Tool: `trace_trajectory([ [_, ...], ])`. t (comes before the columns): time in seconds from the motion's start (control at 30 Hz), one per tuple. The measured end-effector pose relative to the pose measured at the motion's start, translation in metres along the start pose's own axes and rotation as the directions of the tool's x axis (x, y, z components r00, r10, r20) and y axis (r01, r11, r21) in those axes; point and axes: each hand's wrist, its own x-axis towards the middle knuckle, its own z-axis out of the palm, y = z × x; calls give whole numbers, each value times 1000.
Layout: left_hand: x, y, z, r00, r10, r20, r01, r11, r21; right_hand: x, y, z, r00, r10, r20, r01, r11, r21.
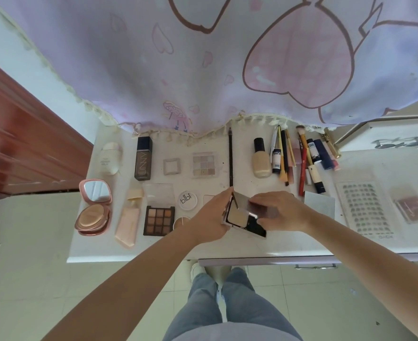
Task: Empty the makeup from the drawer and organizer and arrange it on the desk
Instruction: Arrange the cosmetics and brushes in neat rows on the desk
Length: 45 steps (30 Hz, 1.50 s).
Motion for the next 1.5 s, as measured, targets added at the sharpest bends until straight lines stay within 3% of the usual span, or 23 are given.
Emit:
trace_trajectory([
  [0.1, -3, -1, 9, 999, -41, -20, 40, 998, -47, 4, 2, -1, 978, 202, 54, -208, 969, 131],
  [0.23, -6, -11, 26, 995, -9, -103, 1, 997, -81, 8, 9, 3, 941, 329, 74, -337, 919, 203],
  [0.5, -12, -17, 49, 990, -84, -109, 98, 987, 124, 16, 1, 0, 945, 297, 134, -308, 949, 69],
  [0.83, -9, -22, 47, 1000, -21, -20, 28, 908, 418, 33, -8, -2, 925, 364, 112, -373, 925, 76],
  [1.5, -8, -41, 36, 999, 35, -17, -21, 866, 499, 38, -12, 2, 879, 443, 174, -462, 882, 88],
])
